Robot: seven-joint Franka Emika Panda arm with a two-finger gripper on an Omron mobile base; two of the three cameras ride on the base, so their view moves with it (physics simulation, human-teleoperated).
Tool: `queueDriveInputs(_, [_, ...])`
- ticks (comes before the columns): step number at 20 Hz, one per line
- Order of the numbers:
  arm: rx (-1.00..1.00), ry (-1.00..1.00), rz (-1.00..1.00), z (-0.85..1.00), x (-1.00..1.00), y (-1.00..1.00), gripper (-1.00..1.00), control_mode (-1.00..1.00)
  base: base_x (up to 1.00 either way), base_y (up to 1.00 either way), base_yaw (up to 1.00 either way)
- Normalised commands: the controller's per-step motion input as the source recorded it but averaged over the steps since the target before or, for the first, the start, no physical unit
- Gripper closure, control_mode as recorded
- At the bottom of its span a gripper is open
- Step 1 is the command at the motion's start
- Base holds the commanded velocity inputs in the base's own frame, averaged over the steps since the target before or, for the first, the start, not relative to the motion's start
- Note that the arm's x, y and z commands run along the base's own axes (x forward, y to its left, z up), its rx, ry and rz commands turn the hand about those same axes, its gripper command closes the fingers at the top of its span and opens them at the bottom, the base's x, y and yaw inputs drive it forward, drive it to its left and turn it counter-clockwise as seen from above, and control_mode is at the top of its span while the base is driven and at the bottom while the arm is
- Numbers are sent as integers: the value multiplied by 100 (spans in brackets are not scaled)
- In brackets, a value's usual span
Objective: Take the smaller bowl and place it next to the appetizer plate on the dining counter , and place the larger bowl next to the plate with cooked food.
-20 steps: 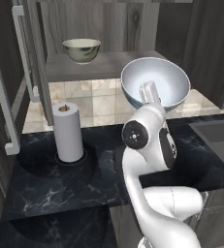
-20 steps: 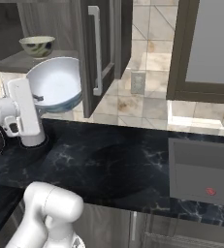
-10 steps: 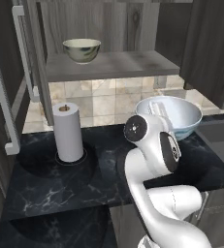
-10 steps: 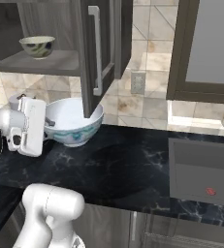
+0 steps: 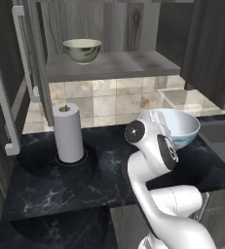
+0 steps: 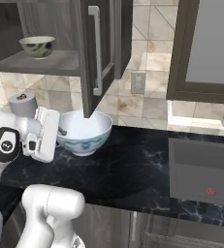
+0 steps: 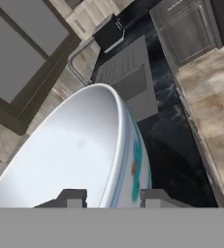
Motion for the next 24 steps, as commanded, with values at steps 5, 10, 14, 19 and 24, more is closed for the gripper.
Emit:
queueDriveInputs(5, [-6,-12,1,-11,9,0,100,-100,0,0,0])
queueDriveInputs(10, [-4,0,0,-7,9,1,100,100,0,0,-1])
queueDriveInputs(14, [0,0,0,0,0,0,100,100,0,0,-12])
queueDriveInputs(19, [0,0,0,0,0,0,100,100,-27,-17,-18])
queueDriveInputs(24, [0,0,0,0,0,0,100,100,-50,-43,-20])
